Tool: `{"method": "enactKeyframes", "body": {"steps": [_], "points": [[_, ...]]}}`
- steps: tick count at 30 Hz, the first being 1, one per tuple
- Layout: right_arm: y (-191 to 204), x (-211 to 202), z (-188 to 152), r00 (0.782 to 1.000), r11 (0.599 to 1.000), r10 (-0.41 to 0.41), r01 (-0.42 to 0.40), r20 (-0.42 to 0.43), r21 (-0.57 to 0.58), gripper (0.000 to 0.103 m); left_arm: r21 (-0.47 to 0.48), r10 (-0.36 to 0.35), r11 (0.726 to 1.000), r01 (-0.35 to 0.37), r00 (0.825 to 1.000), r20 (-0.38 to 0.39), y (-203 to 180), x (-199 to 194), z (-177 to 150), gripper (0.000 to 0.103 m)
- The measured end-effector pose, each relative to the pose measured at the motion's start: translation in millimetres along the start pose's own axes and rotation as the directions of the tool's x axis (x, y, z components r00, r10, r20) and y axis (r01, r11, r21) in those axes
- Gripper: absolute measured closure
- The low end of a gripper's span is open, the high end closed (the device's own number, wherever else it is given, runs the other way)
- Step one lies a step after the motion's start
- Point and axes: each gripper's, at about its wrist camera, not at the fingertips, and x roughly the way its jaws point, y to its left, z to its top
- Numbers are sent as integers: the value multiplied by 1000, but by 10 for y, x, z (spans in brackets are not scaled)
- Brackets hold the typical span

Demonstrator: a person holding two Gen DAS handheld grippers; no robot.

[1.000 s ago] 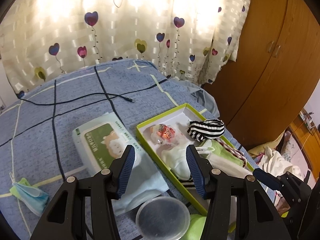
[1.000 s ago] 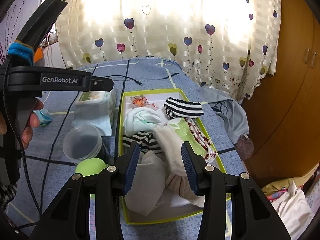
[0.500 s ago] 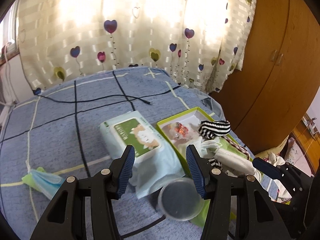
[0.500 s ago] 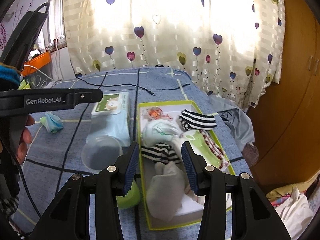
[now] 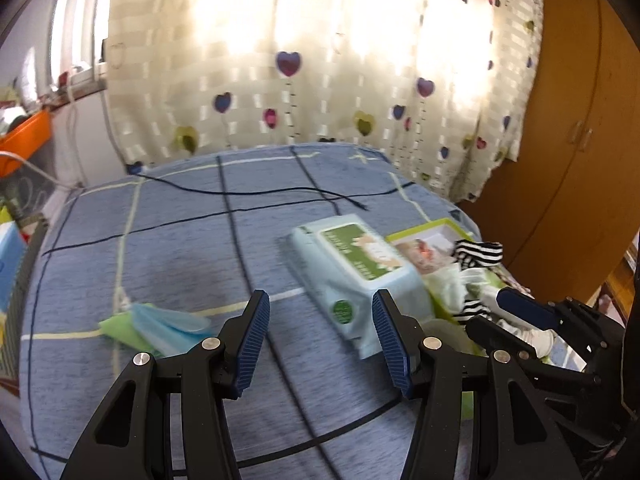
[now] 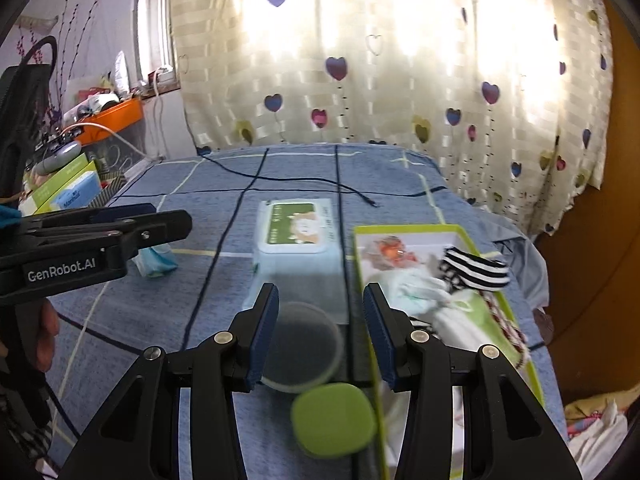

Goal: Organize soft objects
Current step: 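Withdraw both tools from the box toward the green cloth and blue mask, then grasp the green cloth with the left gripper while the right grasps the blue face mask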

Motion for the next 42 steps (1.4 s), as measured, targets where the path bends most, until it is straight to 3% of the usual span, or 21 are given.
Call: {"method": "enactKeyframes", "body": {"steps": [8, 13, 20, 26, 35, 39, 42], "points": [[330, 158, 137, 999, 997, 53, -53, -2, -58, 58, -63, 39, 997, -38, 999, 4, 395, -106, -94, 50], [573, 345, 236, 990, 988, 135, -137, -32, -68, 58, -136, 78, 988, -76, 997, 7, 745, -180, -177, 50], [958, 656, 310, 973, 968, 215, -223, -85, -111, 58, -264, 156, 952, -159, 987, -31, 1379, -232, -405, 50], [1183, 917, 293, 957, 954, 257, -274, -138, -124, 58, -316, 198, 926, -204, 979, -51, 1678, -262, -534, 50], [1442, 1311, 318, 907, 914, 373, -395, -196, -91, 58, -352, 196, 911, -215, 977, -90, 1857, -154, -663, 50], [1584, 1439, 313, 896, 900, 382, -416, -225, -129, 58, -360, 199, 905, -225, 974, -108, 1918, -102, -704, 50], [1658, 1526, 312, 903, 900, 365, -404, -228, -160, 58, -364, 200, 903, -229, 973, -116, 1950, -83, -724, 50]]}}
